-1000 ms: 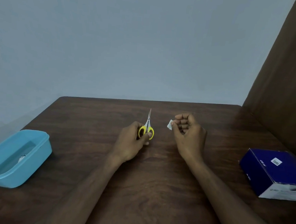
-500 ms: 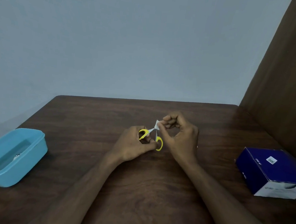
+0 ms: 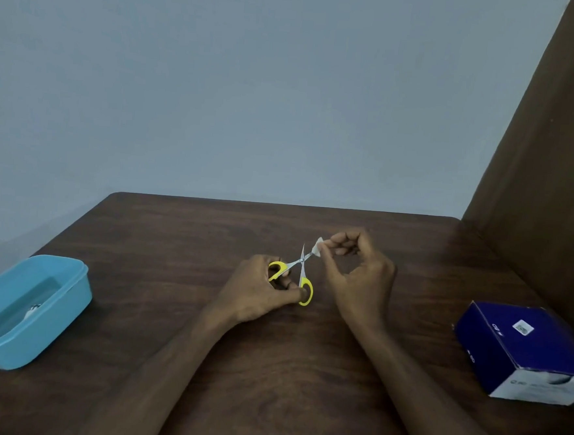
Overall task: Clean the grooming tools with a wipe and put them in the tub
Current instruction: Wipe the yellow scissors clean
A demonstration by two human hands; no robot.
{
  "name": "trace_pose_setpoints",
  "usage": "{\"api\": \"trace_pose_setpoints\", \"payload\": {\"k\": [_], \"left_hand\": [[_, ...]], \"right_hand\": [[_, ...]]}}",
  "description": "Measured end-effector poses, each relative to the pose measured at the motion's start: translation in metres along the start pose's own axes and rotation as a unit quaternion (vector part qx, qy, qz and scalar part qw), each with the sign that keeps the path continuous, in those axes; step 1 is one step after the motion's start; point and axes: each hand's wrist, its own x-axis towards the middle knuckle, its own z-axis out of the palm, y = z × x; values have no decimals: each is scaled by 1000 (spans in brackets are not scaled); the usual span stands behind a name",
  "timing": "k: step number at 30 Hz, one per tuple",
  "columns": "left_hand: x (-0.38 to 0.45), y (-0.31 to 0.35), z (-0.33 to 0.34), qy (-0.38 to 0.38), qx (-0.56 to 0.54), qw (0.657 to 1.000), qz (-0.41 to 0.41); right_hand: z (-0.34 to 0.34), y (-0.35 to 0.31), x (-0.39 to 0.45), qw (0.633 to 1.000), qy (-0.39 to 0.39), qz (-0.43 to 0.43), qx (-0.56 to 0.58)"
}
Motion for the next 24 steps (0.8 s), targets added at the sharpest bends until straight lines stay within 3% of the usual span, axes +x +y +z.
{"api": "trace_pose_setpoints", "payload": {"k": [4,9,14,18,21,24], "left_hand": [[3,-4,0,-4,14,1000,16],[1,-5,0,-37,49,998,30],[2,-4,-1,-40,35,998,29],[1,-3,-1,-19,13,1000,16],[2,-2,-3,12,-1,1000,8],[2,-4,-4,-5,0,1000,17]], "right_hand": [[4,-5,-5,997,-65,-35,12],[5,1,-1,1000,-23,0,1],[3,-3,-7,996,-75,-35,-12],[0,-1,-2,1000,-19,-8,-7],[-4,-3,-7,995,-92,-32,25],[2,-4,-12,986,-156,-57,18]]}}
